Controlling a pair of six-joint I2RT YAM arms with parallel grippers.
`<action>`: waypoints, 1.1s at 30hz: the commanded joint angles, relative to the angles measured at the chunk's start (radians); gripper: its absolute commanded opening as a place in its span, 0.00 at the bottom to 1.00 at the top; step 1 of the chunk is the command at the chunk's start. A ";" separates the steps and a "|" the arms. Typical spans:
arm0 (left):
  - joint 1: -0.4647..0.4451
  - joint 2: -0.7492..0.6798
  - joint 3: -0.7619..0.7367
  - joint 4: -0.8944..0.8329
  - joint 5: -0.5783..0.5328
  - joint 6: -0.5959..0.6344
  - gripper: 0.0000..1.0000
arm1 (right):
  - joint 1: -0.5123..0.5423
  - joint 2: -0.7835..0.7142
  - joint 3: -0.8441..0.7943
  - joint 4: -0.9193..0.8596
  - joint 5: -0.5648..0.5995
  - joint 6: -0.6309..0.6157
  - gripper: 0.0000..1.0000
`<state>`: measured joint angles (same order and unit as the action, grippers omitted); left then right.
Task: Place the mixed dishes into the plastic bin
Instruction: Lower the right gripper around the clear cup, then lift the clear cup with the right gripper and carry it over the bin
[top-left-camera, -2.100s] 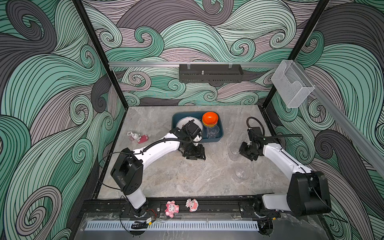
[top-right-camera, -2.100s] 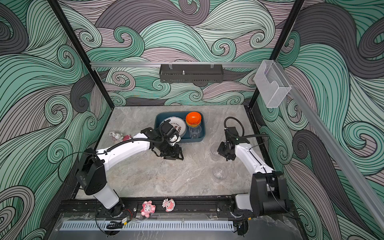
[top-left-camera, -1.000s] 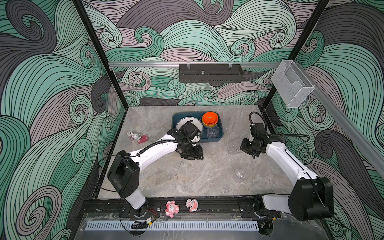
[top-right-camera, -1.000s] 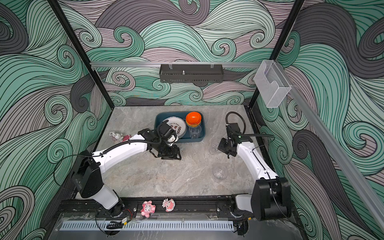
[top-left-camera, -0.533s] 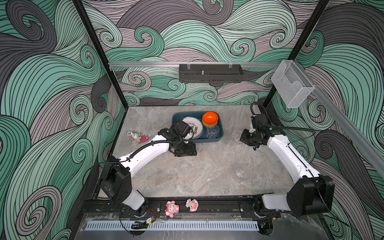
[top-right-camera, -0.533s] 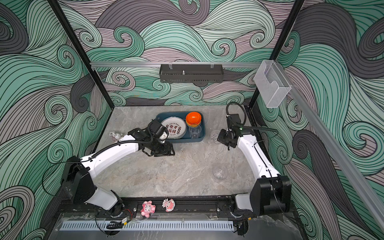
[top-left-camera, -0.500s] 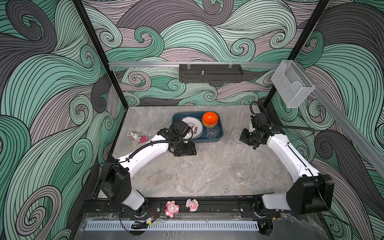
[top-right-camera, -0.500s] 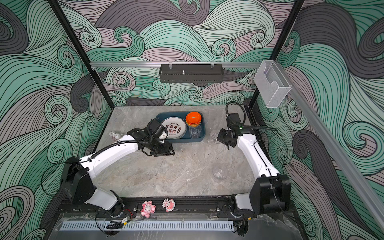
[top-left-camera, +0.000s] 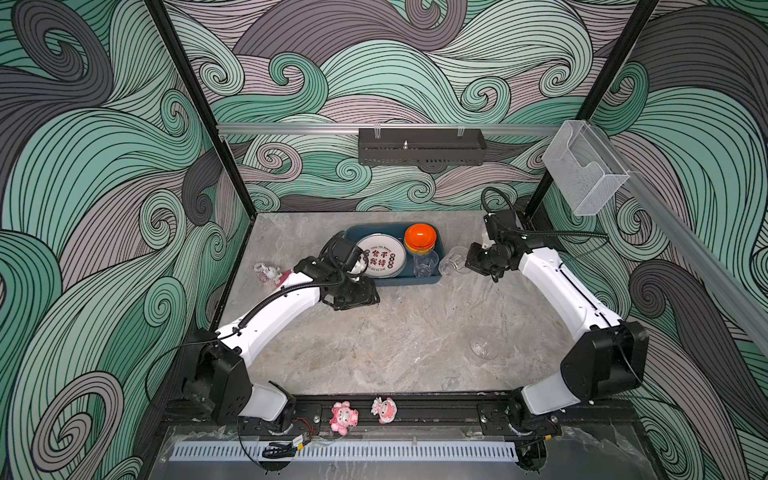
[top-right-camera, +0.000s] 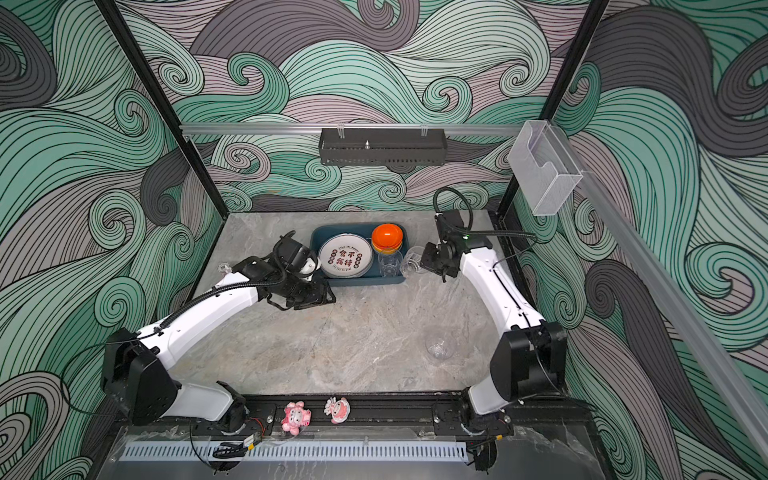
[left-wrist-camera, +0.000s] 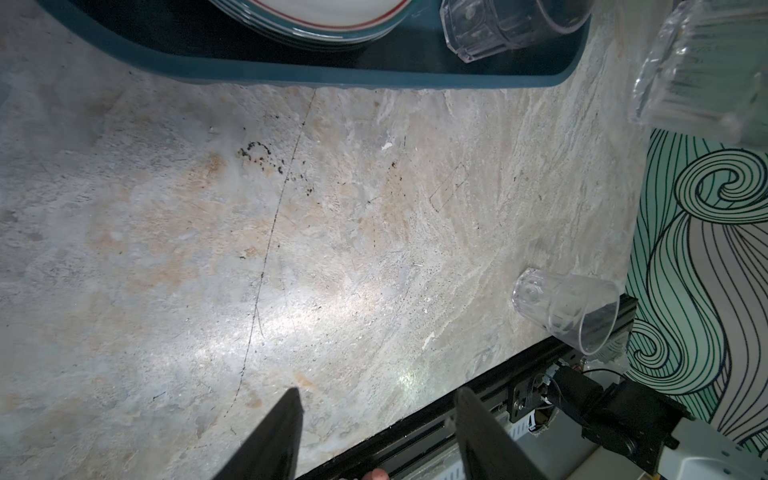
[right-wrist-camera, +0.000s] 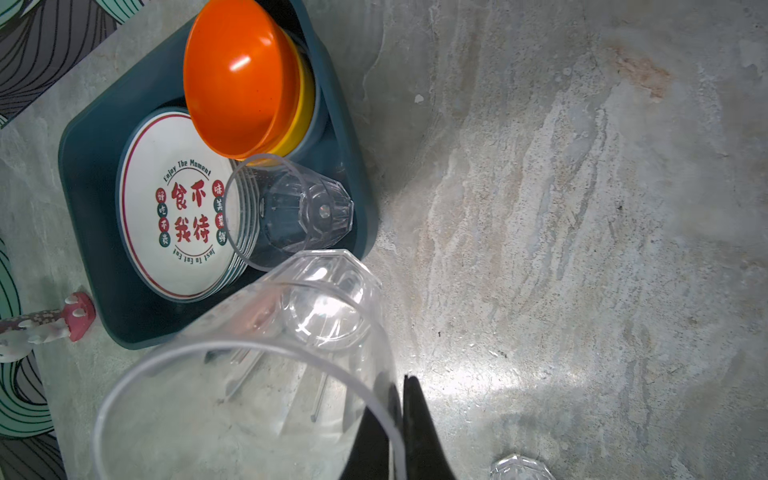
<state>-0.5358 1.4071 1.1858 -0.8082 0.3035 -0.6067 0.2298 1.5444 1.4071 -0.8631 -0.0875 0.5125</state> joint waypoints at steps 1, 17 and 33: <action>0.021 -0.042 -0.007 -0.009 0.019 -0.010 0.62 | 0.024 0.028 0.061 -0.010 0.000 0.003 0.02; 0.066 -0.094 -0.068 -0.003 0.039 -0.019 0.62 | 0.081 0.246 0.310 -0.069 0.019 -0.015 0.01; 0.081 -0.107 -0.109 0.014 0.051 -0.032 0.62 | 0.095 0.381 0.430 -0.115 0.034 -0.035 0.01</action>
<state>-0.4648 1.3174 1.0824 -0.7963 0.3428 -0.6243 0.3172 1.9121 1.8030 -0.9607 -0.0616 0.4870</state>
